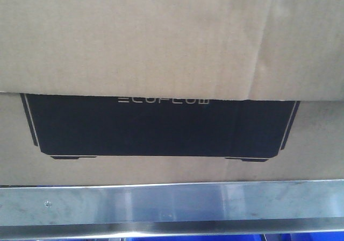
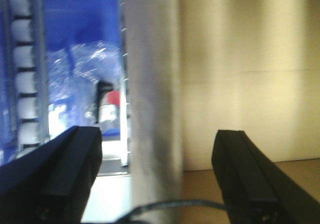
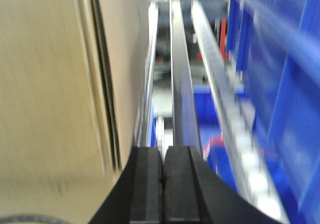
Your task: Grab box from left shelf to table start
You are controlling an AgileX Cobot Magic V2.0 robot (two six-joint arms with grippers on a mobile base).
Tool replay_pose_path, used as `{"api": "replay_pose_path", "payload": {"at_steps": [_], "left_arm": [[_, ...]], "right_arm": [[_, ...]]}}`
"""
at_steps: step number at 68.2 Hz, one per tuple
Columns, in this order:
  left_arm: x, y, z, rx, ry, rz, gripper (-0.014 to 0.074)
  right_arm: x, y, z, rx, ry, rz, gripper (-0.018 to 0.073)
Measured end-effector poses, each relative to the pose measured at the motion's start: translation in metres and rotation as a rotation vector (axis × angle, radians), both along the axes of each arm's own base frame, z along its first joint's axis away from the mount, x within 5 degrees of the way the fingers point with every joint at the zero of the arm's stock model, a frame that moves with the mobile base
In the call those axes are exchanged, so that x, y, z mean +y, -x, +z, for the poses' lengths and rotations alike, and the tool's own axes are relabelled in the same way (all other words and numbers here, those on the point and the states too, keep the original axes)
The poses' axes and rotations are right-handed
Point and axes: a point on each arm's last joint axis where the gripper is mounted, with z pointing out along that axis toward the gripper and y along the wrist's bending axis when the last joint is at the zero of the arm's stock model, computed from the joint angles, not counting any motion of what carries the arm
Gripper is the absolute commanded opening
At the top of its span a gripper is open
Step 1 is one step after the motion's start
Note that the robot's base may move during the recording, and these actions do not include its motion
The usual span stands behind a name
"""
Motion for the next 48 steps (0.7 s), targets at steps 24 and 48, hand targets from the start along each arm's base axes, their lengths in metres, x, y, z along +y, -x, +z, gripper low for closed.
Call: {"api": "replay_pose_path", "payload": {"at_steps": [24, 48], "left_arm": [[0.001, 0.000, 0.000, -0.003, -0.017, 0.004, 0.0373], [0.002, 0.000, 0.000, -0.003, -0.018, 0.004, 0.0373]], "right_arm": [[0.000, 0.015, 0.061, -0.077, -0.001, 0.008, 0.0405], [0.002, 0.013, 0.133, 0.123, 0.010, 0.024, 0.0614]]}}
